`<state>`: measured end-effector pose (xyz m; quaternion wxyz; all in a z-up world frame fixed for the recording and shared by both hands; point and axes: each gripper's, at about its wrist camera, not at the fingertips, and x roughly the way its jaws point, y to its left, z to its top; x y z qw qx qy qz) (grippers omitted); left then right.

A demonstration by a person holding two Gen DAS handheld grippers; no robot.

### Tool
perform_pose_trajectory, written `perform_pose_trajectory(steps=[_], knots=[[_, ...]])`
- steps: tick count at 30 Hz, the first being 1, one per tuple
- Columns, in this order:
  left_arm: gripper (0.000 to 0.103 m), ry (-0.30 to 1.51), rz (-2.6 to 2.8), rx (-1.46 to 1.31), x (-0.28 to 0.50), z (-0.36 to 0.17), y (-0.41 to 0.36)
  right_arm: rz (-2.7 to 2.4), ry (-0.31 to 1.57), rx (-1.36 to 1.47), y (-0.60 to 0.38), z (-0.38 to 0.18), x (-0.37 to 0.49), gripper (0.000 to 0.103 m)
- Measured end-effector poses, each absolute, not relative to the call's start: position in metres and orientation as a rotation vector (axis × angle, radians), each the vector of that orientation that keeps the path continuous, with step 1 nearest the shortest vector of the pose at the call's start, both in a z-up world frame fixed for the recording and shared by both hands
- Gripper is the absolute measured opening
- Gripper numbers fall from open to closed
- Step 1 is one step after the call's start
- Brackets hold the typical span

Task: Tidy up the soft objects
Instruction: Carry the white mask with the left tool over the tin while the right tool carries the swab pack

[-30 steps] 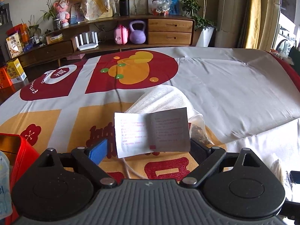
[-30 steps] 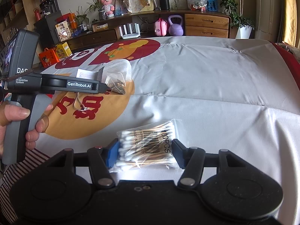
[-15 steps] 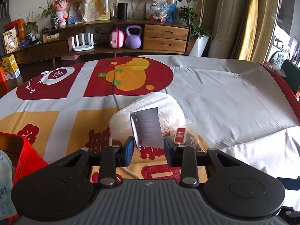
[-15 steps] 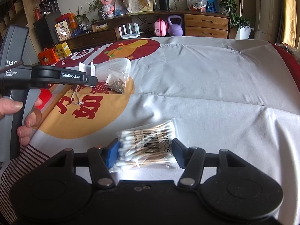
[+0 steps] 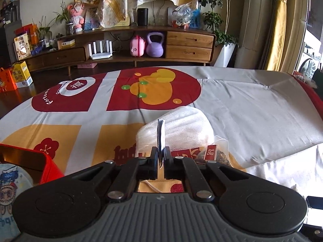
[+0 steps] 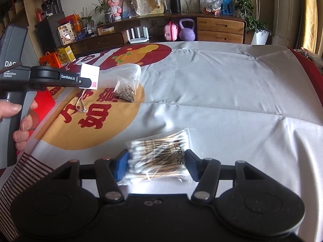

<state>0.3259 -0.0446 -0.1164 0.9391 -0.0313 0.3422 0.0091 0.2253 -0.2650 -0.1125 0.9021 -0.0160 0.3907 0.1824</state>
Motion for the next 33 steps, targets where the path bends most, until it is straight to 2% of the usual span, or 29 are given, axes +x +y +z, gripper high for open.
perform_pose_trajectory(steps=[13, 33], knots=[[0.004, 0.683, -0.004, -0.159, 0.278, -0.08, -0.018, 0.427, 0.745, -0.046, -0.245, -0.069, 0.201, 0.057], [0.005, 0.647, 0.025, -0.221, 0.174, -0.019, 0.075, 0.666, 0.642, -0.184, -0.12, 0.0, 0.154, 0.057]])
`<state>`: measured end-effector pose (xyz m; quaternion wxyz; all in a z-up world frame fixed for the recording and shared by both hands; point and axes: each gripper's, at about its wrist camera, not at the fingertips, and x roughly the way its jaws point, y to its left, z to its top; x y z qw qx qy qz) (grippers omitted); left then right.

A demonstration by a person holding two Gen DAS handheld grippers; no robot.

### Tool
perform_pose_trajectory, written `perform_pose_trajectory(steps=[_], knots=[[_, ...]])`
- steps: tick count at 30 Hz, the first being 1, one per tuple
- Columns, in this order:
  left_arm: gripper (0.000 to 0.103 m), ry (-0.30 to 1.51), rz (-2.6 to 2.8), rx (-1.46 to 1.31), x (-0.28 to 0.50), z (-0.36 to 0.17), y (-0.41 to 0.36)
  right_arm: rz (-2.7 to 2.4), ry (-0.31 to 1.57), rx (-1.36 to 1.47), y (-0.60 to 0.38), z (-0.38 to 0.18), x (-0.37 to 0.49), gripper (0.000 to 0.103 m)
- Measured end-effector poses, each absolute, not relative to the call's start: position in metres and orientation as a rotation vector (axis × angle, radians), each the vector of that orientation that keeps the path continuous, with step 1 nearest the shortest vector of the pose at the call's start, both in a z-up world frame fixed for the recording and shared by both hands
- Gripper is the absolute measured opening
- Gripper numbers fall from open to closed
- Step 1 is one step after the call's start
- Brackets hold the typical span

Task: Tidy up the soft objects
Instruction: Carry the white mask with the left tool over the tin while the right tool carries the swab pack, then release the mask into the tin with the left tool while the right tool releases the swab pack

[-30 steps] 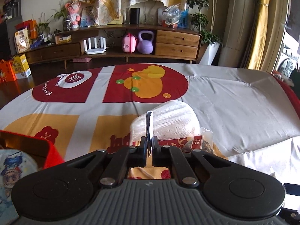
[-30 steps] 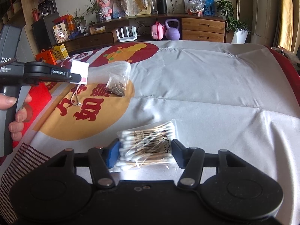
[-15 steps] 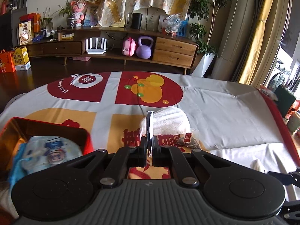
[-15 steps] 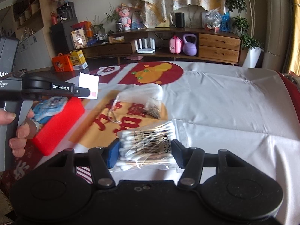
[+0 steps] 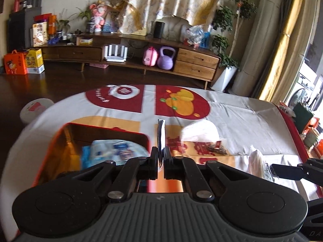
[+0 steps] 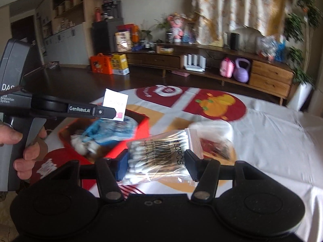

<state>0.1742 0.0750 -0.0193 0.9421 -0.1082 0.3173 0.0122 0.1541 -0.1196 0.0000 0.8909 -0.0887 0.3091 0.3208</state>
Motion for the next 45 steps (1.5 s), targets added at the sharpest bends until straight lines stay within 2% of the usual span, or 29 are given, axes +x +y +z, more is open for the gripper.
perform_pose_trajectory(steps=[11, 23, 33, 45], knots=[[0.005, 0.663, 0.105, -0.229, 0.148, -0.013, 0.144, 0.763, 0.641, -0.277, -0.044, -0.001, 0.144, 0.057], [0.005, 0.694, 0.186, -0.291, 0.16, -0.04, 0.202, 0.779, 0.664, -0.368, 0.02, -0.029, 0.152, 0.057], [0.005, 0.746, 0.172, -0.282, 0.19, -0.073, 0.204, 0.759, 0.713, -0.412, 0.041, -0.059, 0.166, 0.058], [0.005, 0.816, 0.156, -0.262, 0.203, -0.095, 0.199, 0.75, 0.719, -0.37, 0.039, -0.064, 0.172, 0.061]])
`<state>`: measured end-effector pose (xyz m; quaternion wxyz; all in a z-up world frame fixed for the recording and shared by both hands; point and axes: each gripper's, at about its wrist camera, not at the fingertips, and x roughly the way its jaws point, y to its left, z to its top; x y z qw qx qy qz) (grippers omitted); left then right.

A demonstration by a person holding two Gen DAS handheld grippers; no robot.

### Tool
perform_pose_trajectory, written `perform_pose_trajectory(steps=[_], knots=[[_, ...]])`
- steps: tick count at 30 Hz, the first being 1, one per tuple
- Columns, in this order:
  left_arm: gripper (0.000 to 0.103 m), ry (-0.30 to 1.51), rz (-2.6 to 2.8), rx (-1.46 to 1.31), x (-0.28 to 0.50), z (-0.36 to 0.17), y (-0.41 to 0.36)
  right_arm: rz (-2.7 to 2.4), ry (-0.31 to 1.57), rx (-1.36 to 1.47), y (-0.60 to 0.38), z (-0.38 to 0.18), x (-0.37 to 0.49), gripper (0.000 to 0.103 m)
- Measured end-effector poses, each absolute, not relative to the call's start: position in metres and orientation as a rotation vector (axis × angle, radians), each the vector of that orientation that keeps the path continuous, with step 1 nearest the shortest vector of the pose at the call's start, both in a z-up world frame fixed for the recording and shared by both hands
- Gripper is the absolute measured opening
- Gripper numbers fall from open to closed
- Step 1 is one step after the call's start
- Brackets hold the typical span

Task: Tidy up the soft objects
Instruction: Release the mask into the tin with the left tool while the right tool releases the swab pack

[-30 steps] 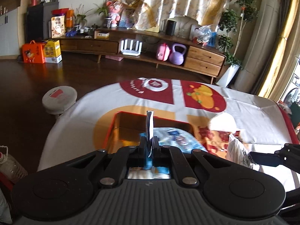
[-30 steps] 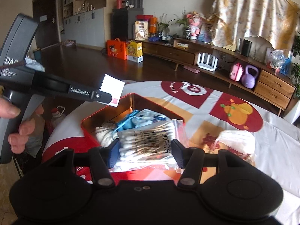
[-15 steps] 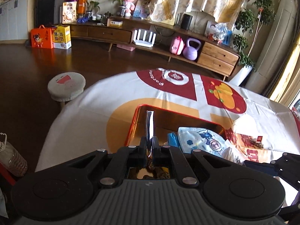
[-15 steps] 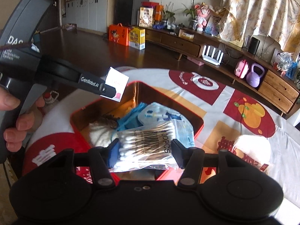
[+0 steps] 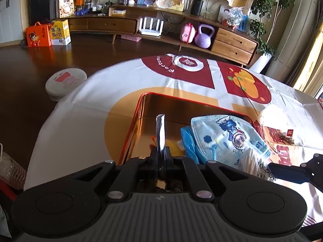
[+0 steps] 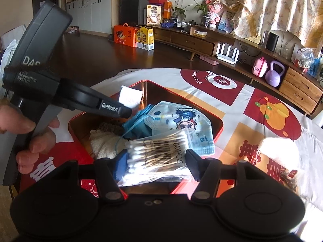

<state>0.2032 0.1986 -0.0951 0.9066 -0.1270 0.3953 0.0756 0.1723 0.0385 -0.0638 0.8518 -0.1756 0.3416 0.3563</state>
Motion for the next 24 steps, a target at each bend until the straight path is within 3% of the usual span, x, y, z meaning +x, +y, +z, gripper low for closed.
perform_pose_trajectory(steps=[24], knots=[[0.009, 0.878, 0.177, -0.257, 0.181, -0.095, 0.194, 0.745, 0.72, -0.334, 0.022, -0.058, 0.161, 0.072]])
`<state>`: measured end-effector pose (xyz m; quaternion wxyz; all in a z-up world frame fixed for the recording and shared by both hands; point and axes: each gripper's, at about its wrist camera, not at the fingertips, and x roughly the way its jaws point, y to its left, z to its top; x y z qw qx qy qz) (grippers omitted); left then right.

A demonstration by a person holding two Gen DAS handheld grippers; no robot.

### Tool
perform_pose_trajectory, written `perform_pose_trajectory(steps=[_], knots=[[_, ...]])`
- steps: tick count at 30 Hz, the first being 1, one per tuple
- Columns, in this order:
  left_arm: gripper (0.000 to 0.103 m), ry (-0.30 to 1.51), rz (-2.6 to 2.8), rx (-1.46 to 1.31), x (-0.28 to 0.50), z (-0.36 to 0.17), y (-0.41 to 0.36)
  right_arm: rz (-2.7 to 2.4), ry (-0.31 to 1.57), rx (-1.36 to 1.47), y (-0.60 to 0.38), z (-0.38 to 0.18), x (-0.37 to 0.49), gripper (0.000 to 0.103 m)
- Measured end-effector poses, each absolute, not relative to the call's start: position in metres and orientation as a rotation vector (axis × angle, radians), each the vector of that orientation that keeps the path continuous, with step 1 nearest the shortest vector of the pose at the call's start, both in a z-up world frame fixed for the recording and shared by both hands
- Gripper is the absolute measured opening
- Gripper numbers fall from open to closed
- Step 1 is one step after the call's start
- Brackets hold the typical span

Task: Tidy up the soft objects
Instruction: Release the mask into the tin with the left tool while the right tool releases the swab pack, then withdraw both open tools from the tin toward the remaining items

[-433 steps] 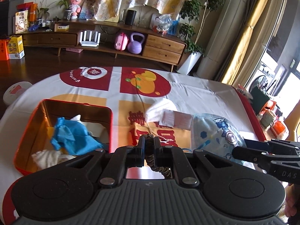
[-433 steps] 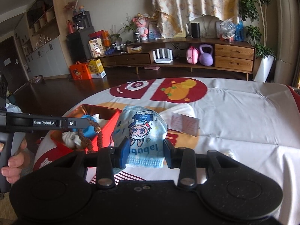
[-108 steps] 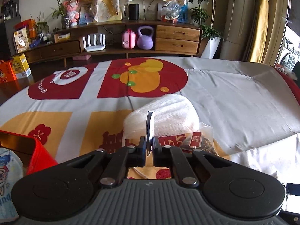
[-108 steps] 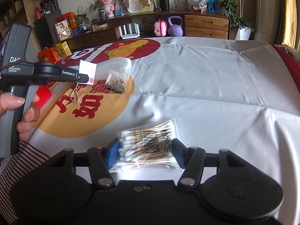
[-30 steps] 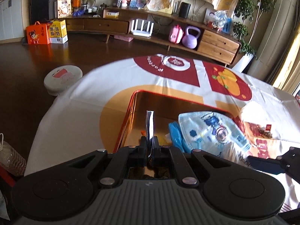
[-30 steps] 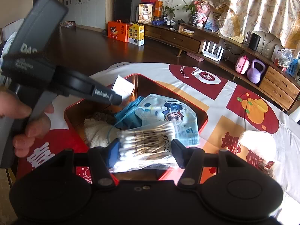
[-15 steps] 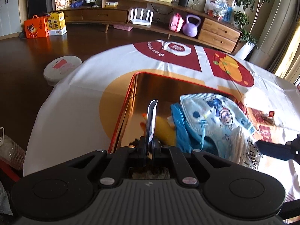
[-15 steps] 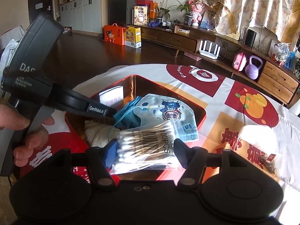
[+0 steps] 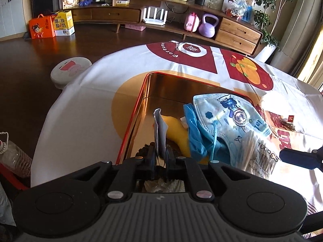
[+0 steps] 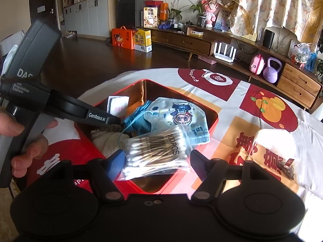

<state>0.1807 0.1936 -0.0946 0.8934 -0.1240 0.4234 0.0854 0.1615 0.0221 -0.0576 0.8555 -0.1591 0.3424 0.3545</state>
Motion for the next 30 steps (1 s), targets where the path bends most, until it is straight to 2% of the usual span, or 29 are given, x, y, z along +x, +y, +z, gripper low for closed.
perform_pose_trajectory(steps=[5, 8, 18, 20, 21, 22, 24, 26, 30], knots=[[0.01, 0.862, 0.183, -0.25, 0.175, -0.087, 0.19, 0.745, 0.699, -0.316, 0.015, -0.049, 0.157, 0.075], [0.01, 0.843, 0.179, -0.237, 0.17, -0.081, 0.186, 0.744, 0.681, -0.292, 0.007, -0.041, 0.155, 0.083], [0.01, 0.772, 0.147, -0.193, 0.149, -0.054, 0.167, 0.744, 0.64, -0.211, -0.03, -0.014, 0.145, 0.086], [0.017, 0.764, 0.139, -0.193, 0.146, -0.05, 0.162, 0.742, 0.634, -0.195, -0.038, -0.01, 0.143, 0.086], [0.03, 0.759, 0.136, -0.193, 0.145, -0.047, 0.159, 0.741, 0.633, -0.187, -0.042, -0.008, 0.142, 0.087], [0.05, 0.754, 0.131, -0.193, 0.143, -0.046, 0.156, 0.741, 0.633, -0.179, -0.047, -0.007, 0.141, 0.087], [0.077, 0.735, 0.116, -0.197, 0.14, -0.041, 0.15, 0.738, 0.626, -0.166, -0.055, -0.003, 0.139, 0.087], [0.077, 0.721, 0.1, -0.195, 0.138, -0.036, 0.141, 0.73, 0.618, -0.162, -0.065, -0.001, 0.137, 0.087], [0.078, 0.708, 0.058, -0.176, 0.138, -0.026, 0.118, 0.704, 0.607, -0.147, -0.088, 0.003, 0.136, 0.094]])
